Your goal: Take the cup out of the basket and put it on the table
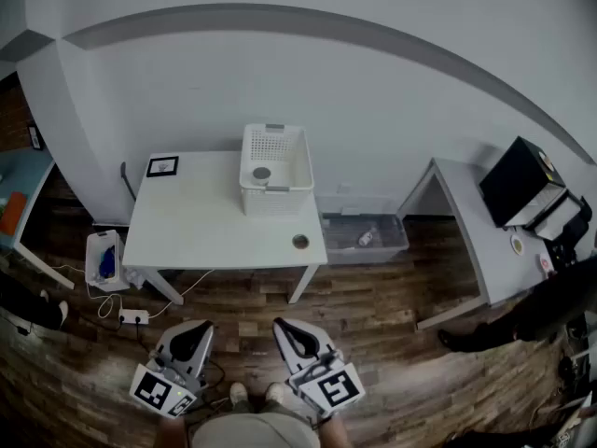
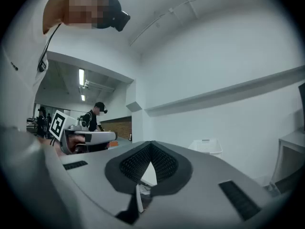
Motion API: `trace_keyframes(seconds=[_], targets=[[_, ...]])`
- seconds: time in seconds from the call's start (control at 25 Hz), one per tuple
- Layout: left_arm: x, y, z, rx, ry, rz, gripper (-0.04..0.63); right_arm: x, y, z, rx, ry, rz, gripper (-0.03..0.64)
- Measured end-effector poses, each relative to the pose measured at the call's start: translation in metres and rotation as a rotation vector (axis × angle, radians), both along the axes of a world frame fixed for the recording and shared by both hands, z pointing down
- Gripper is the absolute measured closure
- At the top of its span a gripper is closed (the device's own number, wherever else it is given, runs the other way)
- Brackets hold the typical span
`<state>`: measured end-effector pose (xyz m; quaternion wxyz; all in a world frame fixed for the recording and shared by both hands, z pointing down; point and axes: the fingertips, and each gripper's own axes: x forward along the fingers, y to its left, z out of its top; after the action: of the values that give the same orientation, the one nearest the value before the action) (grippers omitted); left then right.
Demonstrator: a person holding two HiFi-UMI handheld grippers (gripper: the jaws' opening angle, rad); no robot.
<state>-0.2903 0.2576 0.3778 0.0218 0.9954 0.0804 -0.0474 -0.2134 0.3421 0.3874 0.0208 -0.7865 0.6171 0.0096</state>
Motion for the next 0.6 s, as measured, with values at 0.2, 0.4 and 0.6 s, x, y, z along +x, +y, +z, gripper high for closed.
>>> trace_keyframes(seconds=[0.2,0.4,0.6], targets=[[0.004,0.006,0.001,-0.009,-0.035,0.006,0.595,0.001,0.005,0.002,-0.014,0.004,0.007,0.607],[0.009,0.011,0.003,-0.008,-0.039,0.008,0.595,0.004,0.01,0.004,-0.017,0.004,0.013,0.607],[0.014,0.018,0.004,-0.004,-0.047,0.001,0.595,0.009,0.018,0.002,-0.001,0.018,0.027,0.606]])
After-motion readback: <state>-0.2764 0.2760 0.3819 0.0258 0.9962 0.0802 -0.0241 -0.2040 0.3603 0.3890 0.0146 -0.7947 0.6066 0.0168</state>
